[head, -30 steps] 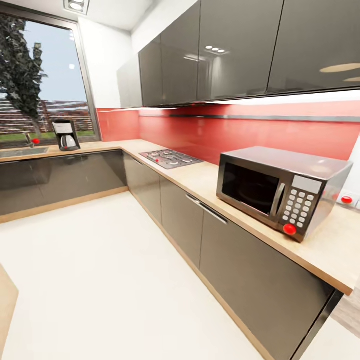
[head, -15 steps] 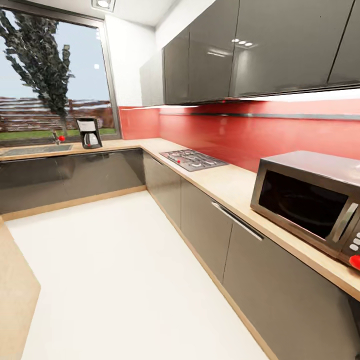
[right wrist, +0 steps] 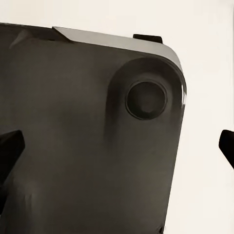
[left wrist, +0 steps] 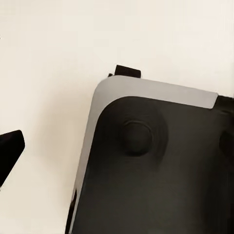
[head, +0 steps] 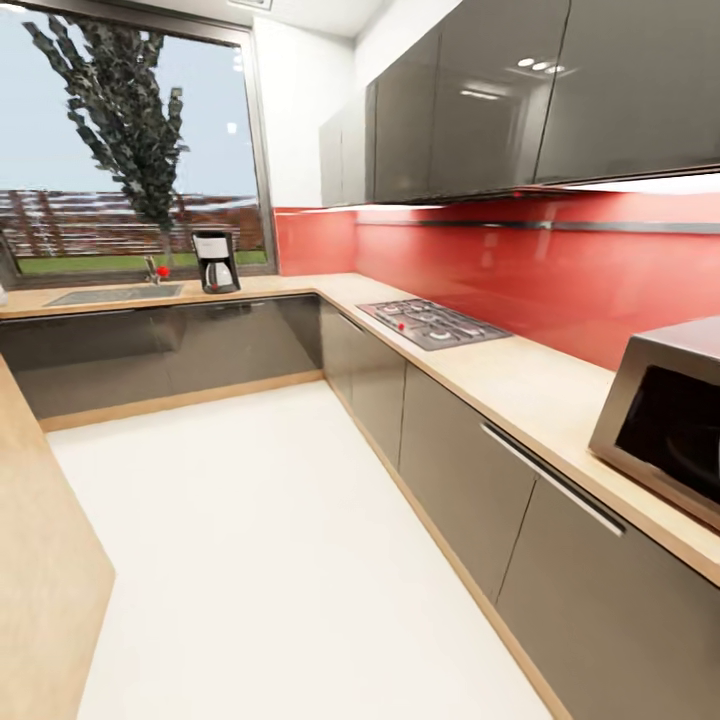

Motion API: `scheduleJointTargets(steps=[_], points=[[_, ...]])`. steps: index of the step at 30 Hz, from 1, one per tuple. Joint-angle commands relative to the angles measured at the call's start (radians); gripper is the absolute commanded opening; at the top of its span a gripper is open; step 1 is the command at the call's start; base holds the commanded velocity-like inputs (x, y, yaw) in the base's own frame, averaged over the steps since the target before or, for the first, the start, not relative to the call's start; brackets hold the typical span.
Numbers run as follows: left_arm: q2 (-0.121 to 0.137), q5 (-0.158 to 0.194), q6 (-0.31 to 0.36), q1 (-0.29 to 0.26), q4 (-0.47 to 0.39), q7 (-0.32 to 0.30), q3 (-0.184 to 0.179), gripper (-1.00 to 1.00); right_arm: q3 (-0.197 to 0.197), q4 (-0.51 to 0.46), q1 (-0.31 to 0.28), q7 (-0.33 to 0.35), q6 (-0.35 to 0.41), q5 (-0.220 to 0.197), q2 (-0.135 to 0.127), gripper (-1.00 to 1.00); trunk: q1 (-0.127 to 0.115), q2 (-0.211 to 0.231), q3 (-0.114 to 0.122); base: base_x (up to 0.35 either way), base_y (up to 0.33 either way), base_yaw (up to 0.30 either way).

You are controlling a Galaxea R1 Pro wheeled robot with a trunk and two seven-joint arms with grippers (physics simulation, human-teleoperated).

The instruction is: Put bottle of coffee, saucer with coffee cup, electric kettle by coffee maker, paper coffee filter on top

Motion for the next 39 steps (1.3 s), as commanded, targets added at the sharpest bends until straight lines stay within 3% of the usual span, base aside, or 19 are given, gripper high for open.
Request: scheduleJointTargets(steps=[1, 3, 6, 10, 12, 13, 17, 39], points=[[-0.001, 0.007, 0.002, 0.001, -0.01, -0.001, 0.002, 1.0, 0.0, 0.001, -0.001, 0.0, -0.006, 0.008, 0.0, 1.0, 0.001, 0.0, -0.001, 0.315, 0.161, 0.032], [-0.005, 0.014, 0.011, 0.001, -0.04, -0.001, 0.003, 1.0, 0.0, 0.0, -0.001, 0.0, -0.018, 0.008, 0.001, 1.0, 0.001, 0.0, -0.001, 0.318, 0.153, 0.015], [-0.029, 0.035, 0.031, 0.001, -0.082, 0.006, 0.003, 1.0, -0.002, -0.035, -0.001, -0.035, -0.019, 0.011, 0.003, 1.0, 0.001, 0.0, -0.001, 0.328, 0.12, 0.003], [-0.037, 0.04, 0.058, 0.001, -0.096, 0.003, 0.001, 1.0, -0.006, -0.068, -0.001, -0.107, -0.02, 0.001, 0.0, 1.0, 0.001, 0.0, -0.001, 0.333, 0.089, 0.001], [-0.04, 0.035, 0.018, 0.001, -0.087, 0.003, -0.002, 1.0, -0.005, -0.066, -0.001, -0.109, -0.054, 0.004, -0.008, 1.0, 0.001, 0.0, -0.001, 0.338, 0.023, 0.0], [-0.042, 0.035, -0.033, 0.001, -0.062, 0.009, -0.001, 1.0, -0.003, -0.062, -0.001, -0.106, -0.094, 0.005, -0.018, 1.0, 0.001, 0.0, -0.001, 0.34, 0.007, 0.0], [-0.057, 0.039, -0.128, 0.001, 0.004, 0.039, -0.001, 1.0, 0.004, -0.031, -0.001, -0.09, -0.128, 0.016, -0.026, 1.0, 0.001, 0.0, -0.001, 0.341, 0.003, 0.0], [-0.064, 0.039, -0.143, 0.001, 0.017, 0.045, 0.0, 1.0, -0.002, -0.018, -0.001, -0.082, -0.155, 0.028, -0.028, 1.0, 0.001, 0.0, -0.009, 0.341, 0.0, 0.237]])
